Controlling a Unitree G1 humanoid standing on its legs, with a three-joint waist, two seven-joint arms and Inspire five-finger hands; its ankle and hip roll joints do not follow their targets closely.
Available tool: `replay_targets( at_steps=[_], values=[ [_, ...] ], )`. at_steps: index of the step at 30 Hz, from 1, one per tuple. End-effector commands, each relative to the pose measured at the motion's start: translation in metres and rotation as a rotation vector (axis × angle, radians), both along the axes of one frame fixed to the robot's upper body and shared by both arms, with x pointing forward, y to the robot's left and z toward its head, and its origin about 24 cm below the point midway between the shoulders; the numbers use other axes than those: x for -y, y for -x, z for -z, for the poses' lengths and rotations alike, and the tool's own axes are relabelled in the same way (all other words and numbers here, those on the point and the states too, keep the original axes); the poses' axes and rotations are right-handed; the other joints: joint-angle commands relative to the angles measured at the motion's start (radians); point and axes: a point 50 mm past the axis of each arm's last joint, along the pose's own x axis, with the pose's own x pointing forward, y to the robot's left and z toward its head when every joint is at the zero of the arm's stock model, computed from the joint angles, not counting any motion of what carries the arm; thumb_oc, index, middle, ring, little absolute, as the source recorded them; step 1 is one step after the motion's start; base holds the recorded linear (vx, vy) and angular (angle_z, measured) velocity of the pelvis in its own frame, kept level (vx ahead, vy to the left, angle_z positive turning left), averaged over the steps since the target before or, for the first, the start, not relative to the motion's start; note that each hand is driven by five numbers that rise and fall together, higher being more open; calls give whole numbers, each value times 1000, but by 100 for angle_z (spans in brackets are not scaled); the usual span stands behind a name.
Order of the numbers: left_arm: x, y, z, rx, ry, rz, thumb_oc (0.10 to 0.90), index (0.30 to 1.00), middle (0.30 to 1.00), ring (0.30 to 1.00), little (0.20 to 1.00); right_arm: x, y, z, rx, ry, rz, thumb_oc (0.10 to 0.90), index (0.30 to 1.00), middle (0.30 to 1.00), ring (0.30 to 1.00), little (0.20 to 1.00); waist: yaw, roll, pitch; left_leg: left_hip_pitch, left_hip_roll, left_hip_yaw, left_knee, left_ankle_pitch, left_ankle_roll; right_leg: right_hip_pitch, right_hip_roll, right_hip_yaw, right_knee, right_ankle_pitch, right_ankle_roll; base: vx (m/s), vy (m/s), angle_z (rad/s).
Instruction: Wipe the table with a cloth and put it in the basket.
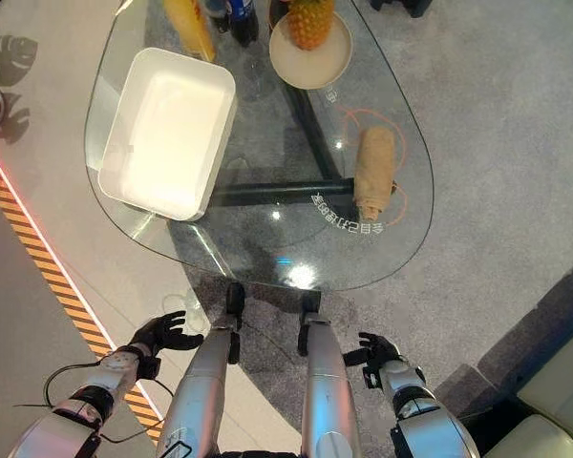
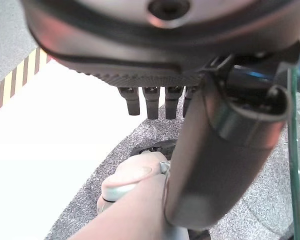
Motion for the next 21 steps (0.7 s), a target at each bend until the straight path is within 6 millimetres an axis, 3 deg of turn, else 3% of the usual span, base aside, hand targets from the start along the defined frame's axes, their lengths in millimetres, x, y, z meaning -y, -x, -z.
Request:
replay_targets(
  at_steps=[1,13,18,21],
  values=[
    [-9,18,11,-35,13,-46,800,900,900,900,900,26,28,9,-50,73,69,800,900,900,900,900,-9,0,-30,-65,-46,42,104,-29,61,6,31,-30,37,-25,-16,-27,-32,-9],
    [-7,23,15,-32,8,-33,800,900,900,900,900,27,30,10,-26,71,106,800,900,900,900,900,-6,0,-18,-83,-59,32,131,-37,51,-4,44,-32,61,-37,-26,10,-29,1],
    [-12,26,16,-40,3,-33,800,900,900,900,900,42,28,0,62,142,261,800,900,900,900,900,-8,-3,-18,-77,-58,34,137,-40,46,10,45,-30,57,-36,-26,31,-12,4],
    [-14,29,17,-45,-2,-38,800,900,900,900,900,61,22,-18,196,201,417,800,900,900,900,900,-8,-6,-18,-71,-57,36,144,-51,47,20,46,-29,57,-37,-23,25,-15,0]
  ],
)
